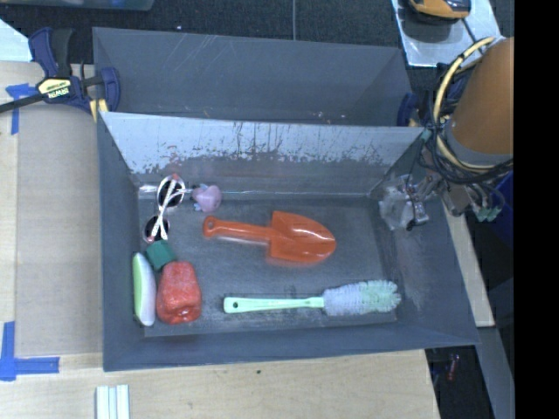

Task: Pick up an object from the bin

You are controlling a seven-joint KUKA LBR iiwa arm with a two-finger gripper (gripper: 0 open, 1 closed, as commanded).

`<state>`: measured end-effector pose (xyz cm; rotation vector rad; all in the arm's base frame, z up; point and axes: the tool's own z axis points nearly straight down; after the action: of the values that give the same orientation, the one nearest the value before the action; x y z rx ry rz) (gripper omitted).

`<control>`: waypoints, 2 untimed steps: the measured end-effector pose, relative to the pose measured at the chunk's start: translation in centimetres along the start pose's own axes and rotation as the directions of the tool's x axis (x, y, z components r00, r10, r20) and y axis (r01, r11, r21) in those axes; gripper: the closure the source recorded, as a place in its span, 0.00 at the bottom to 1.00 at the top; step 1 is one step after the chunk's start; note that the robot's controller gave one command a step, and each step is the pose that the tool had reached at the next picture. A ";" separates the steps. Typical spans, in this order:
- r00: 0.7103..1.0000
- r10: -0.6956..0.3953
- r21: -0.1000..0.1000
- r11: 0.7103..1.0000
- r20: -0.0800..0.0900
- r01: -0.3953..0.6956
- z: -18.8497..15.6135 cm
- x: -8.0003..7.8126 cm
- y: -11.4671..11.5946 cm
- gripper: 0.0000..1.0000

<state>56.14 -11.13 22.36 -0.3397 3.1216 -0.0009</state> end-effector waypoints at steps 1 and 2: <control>1.000 0.000 0.000 1.000 0.000 0.000 0.0 0.0 0.0 1.00; 1.000 -0.025 0.002 1.000 0.005 0.025 4.2 -0.6 -2.1 1.00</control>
Offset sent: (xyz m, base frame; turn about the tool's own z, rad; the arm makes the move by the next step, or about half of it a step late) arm 0.0105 -0.0210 -0.0492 -0.0295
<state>57.20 -13.03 18.15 -0.3779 3.1120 -0.0036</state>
